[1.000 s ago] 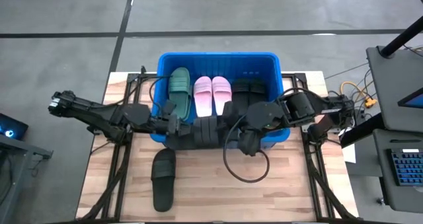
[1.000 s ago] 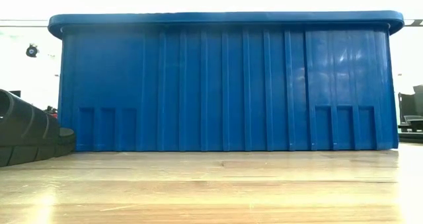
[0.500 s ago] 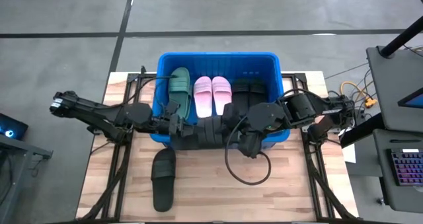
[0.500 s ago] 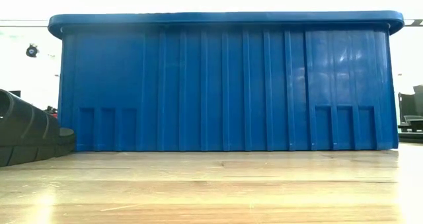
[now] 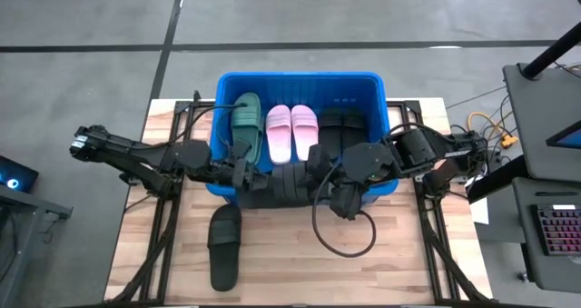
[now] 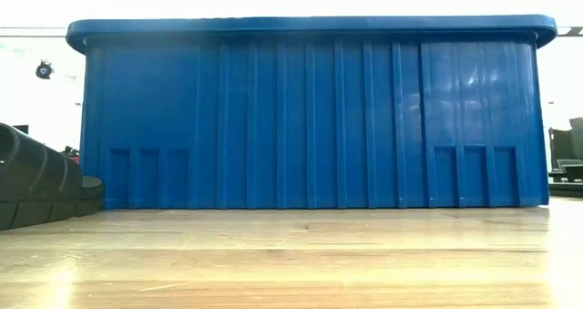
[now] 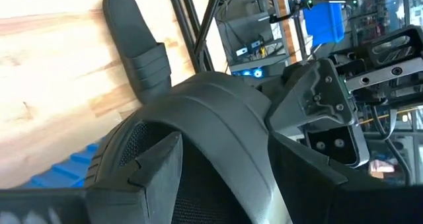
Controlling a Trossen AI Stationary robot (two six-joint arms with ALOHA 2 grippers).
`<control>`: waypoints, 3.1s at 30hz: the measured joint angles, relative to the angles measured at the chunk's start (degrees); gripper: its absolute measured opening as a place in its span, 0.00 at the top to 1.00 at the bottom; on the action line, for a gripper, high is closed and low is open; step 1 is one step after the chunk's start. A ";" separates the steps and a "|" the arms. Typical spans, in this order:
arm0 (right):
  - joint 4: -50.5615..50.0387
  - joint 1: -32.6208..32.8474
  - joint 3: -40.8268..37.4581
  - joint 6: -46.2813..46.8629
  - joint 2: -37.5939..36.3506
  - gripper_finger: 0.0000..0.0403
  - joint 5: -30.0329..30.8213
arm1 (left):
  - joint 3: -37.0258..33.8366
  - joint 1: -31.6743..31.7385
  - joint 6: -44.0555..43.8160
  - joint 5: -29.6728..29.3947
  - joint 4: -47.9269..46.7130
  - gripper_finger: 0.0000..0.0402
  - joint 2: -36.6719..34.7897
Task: Pick and place slides into bin
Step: Put the black slipper into the blue bin
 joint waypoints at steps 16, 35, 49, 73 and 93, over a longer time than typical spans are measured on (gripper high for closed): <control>1.76 0.36 0.39 -1.85 0.00 0.47 3.51 | 0.27 0.22 -0.39 5.96 -1.27 1.00 -0.60; 3.89 0.70 0.04 2.28 -0.04 0.70 -3.95 | 0.87 1.55 -1.63 7.12 1.37 1.00 0.35; 7.20 0.76 -3.19 3.27 -0.10 0.79 -4.71 | 1.01 1.64 -1.63 6.33 2.19 1.00 0.37; 10.98 0.45 -4.04 8.72 -1.01 0.98 1.95 | 1.01 2.00 8.33 2.16 3.21 0.90 0.43; 10.15 0.13 -4.11 14.69 -4.22 0.98 6.98 | 1.07 4.41 21.35 0.10 7.72 0.52 -0.73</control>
